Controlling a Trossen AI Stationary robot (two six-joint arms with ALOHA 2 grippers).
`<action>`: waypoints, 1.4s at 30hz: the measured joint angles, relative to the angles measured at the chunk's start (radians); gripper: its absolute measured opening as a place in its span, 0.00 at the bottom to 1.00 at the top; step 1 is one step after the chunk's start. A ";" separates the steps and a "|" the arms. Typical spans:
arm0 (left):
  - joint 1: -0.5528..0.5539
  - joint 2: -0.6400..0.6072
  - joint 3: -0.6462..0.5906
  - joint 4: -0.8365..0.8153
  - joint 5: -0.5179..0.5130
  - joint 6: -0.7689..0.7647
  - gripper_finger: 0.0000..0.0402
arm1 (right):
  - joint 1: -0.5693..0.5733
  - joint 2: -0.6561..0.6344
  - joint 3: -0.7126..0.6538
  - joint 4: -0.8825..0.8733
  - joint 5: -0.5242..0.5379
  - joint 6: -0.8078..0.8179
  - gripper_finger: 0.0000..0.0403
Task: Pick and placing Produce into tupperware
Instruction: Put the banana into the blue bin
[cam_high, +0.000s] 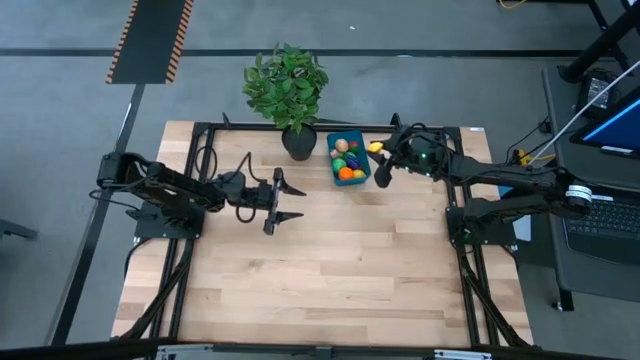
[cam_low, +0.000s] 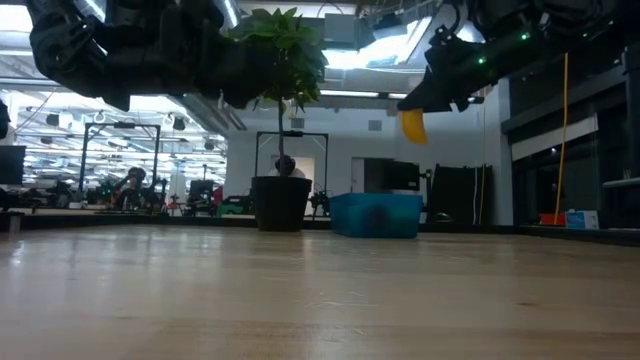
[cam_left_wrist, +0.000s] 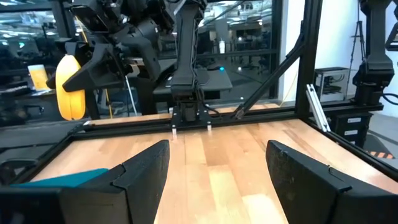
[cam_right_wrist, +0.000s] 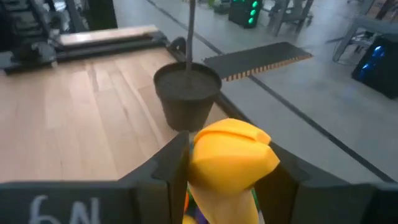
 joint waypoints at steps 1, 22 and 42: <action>0.000 0.000 0.000 -0.006 0.000 0.000 0.65 | 0.000 0.000 0.000 -0.010 -0.013 -0.001 0.35; 0.000 0.001 0.000 -0.085 -0.001 0.001 0.65 | -0.089 0.174 0.191 -0.258 -0.232 -0.074 0.35; 0.000 0.001 0.000 -0.147 -0.002 0.001 0.65 | -0.214 0.491 0.624 -0.656 -0.434 0.127 0.35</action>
